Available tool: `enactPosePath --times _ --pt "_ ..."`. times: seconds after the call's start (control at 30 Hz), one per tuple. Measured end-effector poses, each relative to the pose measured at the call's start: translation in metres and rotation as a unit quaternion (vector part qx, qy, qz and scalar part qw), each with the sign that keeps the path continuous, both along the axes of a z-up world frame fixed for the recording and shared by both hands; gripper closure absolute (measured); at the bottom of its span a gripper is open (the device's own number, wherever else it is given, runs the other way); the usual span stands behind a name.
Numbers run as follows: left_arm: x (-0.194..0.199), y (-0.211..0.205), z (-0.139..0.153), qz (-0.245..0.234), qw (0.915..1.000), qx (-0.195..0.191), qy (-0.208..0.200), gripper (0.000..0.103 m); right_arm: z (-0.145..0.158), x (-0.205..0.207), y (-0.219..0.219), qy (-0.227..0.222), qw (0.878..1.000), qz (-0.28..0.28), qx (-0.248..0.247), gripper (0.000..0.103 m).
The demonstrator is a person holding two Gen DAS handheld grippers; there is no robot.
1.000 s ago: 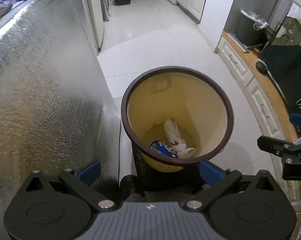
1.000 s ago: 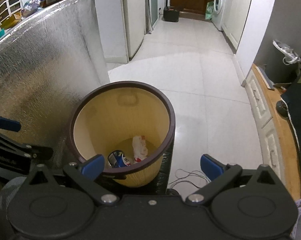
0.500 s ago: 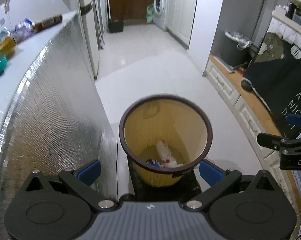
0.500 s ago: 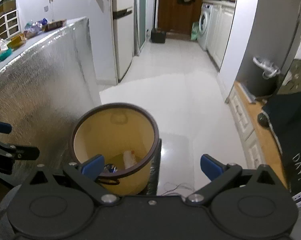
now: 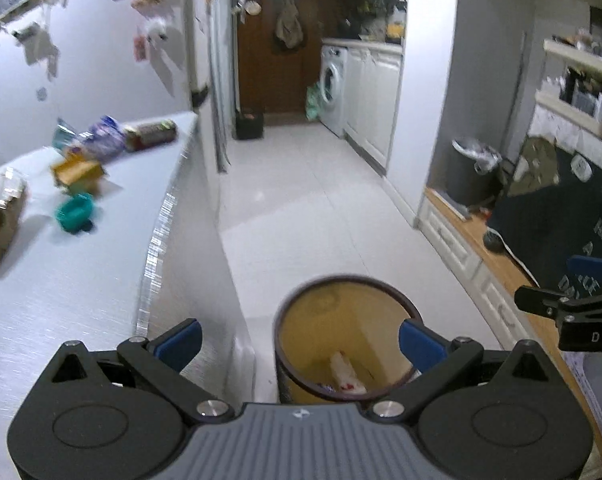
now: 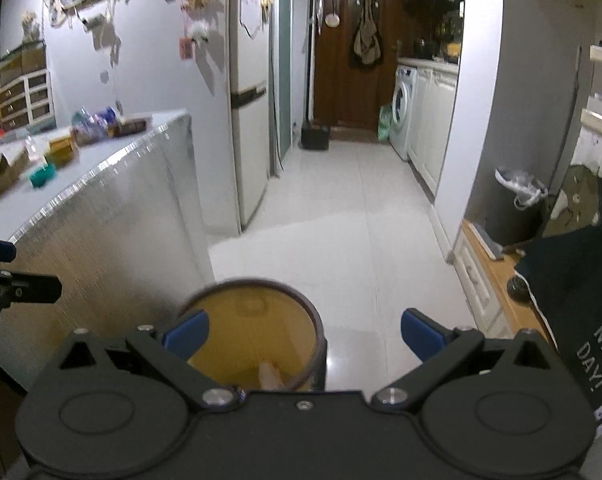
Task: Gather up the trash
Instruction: 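Raise both open tools away from the wastebasket back toward the table, then grasp the cardboard scrap with the left tool while the right tool grasps the teal cap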
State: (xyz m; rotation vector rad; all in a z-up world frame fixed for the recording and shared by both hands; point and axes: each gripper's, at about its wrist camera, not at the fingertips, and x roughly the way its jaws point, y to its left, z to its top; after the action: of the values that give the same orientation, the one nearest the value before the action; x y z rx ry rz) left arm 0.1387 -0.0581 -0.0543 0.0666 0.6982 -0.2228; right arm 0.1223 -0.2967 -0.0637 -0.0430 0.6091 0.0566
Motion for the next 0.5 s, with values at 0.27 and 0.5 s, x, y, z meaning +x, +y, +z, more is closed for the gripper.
enactPosePath --times 0.27,0.5 --pt "-0.015 0.051 0.023 0.063 0.9963 -0.007 -0.058 0.000 0.019 0.005 0.035 -0.066 0.998 0.019 0.014 0.000" --pt "-0.018 0.100 0.040 0.119 0.9894 0.011 -0.083 0.000 0.025 0.016 0.075 -0.099 0.994 0.054 0.016 0.000"
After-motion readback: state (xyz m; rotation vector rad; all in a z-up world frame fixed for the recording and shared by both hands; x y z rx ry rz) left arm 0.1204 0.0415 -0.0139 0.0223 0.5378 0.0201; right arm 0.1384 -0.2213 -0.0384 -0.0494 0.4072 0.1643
